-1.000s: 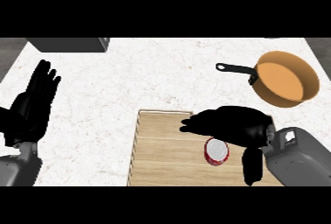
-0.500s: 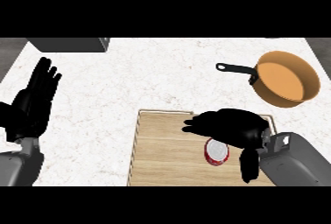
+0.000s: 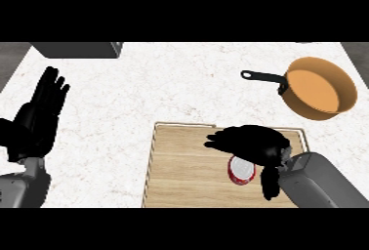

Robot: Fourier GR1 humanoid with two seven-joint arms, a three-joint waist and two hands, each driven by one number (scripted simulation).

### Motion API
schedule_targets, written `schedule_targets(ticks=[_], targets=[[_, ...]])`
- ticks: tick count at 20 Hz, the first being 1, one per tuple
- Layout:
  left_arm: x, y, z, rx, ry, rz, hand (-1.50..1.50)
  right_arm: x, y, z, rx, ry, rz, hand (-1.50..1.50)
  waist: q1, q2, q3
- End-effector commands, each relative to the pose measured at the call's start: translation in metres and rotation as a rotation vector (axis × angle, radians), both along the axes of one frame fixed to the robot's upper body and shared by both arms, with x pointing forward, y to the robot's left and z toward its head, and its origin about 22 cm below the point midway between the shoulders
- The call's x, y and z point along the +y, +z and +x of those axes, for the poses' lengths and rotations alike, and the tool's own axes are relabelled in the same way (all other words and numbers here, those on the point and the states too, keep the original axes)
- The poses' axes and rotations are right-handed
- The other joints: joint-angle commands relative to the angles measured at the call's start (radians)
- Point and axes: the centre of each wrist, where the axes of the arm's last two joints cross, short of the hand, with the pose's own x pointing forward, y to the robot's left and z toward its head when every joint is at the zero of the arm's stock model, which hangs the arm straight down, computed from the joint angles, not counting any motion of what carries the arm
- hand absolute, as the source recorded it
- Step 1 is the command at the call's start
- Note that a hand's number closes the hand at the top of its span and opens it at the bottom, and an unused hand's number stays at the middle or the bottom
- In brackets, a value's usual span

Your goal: Pick the can from the tray and place it in the pot

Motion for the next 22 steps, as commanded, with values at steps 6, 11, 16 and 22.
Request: schedule_targets(ticks=[6, 11, 16, 22], targets=[[-0.001, 0.004, 0.004, 0.006, -0.007, 0.003, 0.0, 0.006, -0.001, 0.015, -0.054, 0.169, 0.014, 1.5, 0.004, 0.001, 0.0], [-0.005, 0.015, 0.002, 0.007, 0.01, 0.01, 0.0, 0.021, -0.03, 0.001, -0.034, 0.161, 0.013, 1.5, 0.0, -0.001, 0.0], [-0.007, -0.007, -0.003, 0.013, 0.022, -0.002, 0.0, 0.039, -0.024, 0.003, -0.059, -0.182, 0.077, 1.5, -0.017, -0.007, -0.001], [-0.01, 0.002, -0.001, 0.006, 0.002, 0.009, 0.0, 0.062, -0.015, -0.002, -0.131, -0.619, 0.133, 1.5, 0.0, -0.007, -0.001]])
